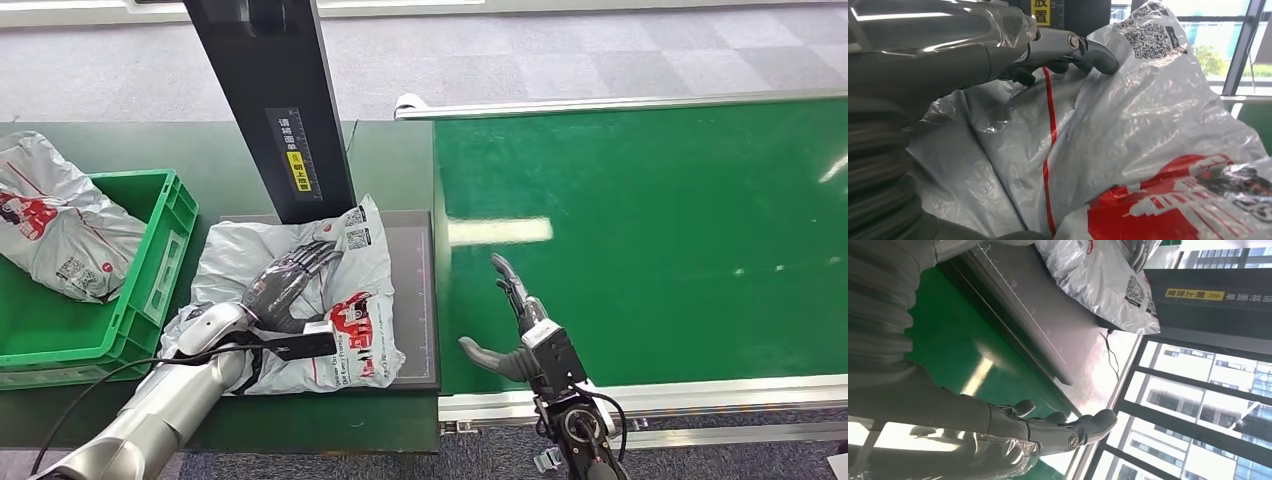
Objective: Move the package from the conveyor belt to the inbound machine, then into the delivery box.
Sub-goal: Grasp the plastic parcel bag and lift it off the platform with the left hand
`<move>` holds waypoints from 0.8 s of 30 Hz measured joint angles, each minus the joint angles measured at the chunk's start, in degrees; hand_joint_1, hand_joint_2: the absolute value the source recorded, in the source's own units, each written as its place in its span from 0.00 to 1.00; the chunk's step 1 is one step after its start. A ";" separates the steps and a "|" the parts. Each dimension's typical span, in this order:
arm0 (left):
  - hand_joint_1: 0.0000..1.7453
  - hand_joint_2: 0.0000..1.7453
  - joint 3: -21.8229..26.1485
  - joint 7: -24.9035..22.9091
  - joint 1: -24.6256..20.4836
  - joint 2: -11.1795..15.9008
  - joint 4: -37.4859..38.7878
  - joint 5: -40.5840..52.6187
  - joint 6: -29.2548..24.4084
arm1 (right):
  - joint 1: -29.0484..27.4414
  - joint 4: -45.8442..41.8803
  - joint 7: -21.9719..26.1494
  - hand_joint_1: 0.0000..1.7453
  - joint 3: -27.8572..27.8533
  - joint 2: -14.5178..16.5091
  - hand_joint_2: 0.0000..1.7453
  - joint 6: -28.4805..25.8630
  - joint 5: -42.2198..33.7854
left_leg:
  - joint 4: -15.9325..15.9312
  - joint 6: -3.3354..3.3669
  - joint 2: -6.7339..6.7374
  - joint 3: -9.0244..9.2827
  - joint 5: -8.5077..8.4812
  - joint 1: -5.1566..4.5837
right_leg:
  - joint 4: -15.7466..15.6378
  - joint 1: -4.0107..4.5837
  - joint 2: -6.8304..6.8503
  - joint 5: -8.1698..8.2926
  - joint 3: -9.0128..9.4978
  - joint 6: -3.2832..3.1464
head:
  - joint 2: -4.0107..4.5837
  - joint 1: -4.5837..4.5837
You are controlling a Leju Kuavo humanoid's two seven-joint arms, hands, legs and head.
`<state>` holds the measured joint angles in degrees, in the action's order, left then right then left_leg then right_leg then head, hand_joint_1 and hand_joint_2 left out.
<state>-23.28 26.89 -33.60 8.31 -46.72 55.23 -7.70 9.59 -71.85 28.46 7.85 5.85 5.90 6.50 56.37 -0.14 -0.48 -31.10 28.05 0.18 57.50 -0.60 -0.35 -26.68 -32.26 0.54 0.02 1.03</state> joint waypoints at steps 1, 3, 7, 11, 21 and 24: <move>0.97 1.00 -0.49 -0.26 -0.57 -0.22 0.85 0.28 0.32 | -0.21 -0.47 0.00 0.00 -0.14 0.02 1.00 0.00 0.11 | 0.00 0.00 -0.05 0.04 0.00 0.00 | 0.00 0.00 0.04 -0.01 0.06 0.00 | 0.00 0.00; 0.97 1.00 -1.31 -0.29 -1.50 -0.75 2.52 0.28 0.59 | -0.54 -1.39 0.00 0.00 -0.37 0.03 1.00 0.01 0.45 | 0.00 0.00 -0.07 0.10 0.00 0.00 | -0.01 -0.01 0.07 -0.01 0.13 0.00 | 0.00 0.00; 0.97 1.00 -2.32 -0.22 -2.47 -1.48 4.67 0.01 0.64 | -1.07 -2.59 0.00 0.00 -0.55 0.03 1.00 0.02 0.63 | 0.00 0.02 -0.07 0.15 -0.03 0.00 | -0.01 -0.02 0.07 -0.01 0.18 0.00 | 0.00 -0.01; 0.99 1.00 -2.58 -0.22 -3.15 -1.90 5.75 -0.02 0.64 | -1.33 -3.09 0.00 0.00 -0.59 0.03 1.00 0.02 0.62 | 0.00 0.01 -0.07 0.16 -0.06 0.00 | -0.01 -0.01 0.06 0.00 0.19 0.00 | 0.00 -0.01; 1.00 1.00 -2.47 0.90 -2.42 -2.02 4.68 -4.58 -0.64 | -1.60 -3.30 0.00 0.00 -0.69 0.03 1.00 0.01 0.59 | -0.02 -0.01 -0.05 0.06 -0.04 0.00 | 0.00 0.00 0.04 -0.01 0.08 0.00 | 0.00 -0.01; 1.00 1.00 -2.28 0.89 -0.88 -1.43 2.74 -5.96 -1.32 | -1.58 -3.30 0.01 0.00 -0.71 0.03 1.00 0.01 0.49 | -0.02 -0.01 -0.05 0.02 -0.04 0.00 | 0.00 0.00 0.04 -0.01 0.04 0.00 | 0.00 -0.01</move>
<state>-25.57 27.78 -34.47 6.87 -43.99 49.27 -9.02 8.01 -75.14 28.47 7.15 5.87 5.91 6.99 56.35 -0.15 -0.53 -31.08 28.01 0.18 57.50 -0.59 -0.31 -26.69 -32.21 0.53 0.02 1.03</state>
